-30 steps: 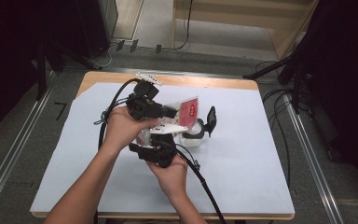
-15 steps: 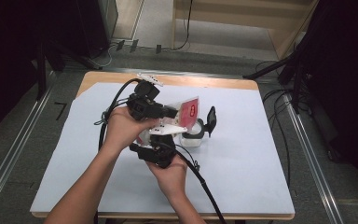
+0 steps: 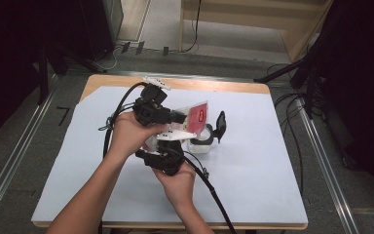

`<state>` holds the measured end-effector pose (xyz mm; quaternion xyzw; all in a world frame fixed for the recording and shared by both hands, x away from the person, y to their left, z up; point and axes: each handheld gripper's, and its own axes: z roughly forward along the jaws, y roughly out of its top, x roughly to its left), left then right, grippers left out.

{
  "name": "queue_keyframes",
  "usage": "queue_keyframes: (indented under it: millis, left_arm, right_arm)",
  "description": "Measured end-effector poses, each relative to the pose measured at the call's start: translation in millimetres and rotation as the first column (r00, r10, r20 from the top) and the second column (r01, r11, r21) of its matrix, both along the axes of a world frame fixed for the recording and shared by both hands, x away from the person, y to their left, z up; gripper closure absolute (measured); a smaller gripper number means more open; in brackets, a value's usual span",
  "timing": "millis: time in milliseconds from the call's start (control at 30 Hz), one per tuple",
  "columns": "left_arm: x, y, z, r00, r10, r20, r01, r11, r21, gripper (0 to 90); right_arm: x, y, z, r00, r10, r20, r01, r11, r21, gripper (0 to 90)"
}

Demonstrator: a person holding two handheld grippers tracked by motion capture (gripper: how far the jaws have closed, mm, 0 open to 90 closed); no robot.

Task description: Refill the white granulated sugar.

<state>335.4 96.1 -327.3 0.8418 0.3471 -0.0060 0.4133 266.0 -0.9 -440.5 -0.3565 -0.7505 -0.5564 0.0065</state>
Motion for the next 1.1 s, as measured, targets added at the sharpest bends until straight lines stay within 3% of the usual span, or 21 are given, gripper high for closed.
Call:
queue_keyframes:
  millis: [633,1100]
  left_arm:
    - [-1.6,-1.8,0.2,0.9999,0.001,0.016,-0.001,0.9998,0.019,85.2]
    - [-1.1,-3.1,-1.3,0.9999,0.000,0.014,0.000,1.0000,0.009,85.3]
  right_arm:
    - [-0.3,-1.0,0.5,1.0000,0.005,-0.001,-0.005,1.000,-0.007,63.4]
    - [-0.2,-2.6,-0.1,1.0000,0.002,0.001,-0.002,1.000,-0.018,63.4]
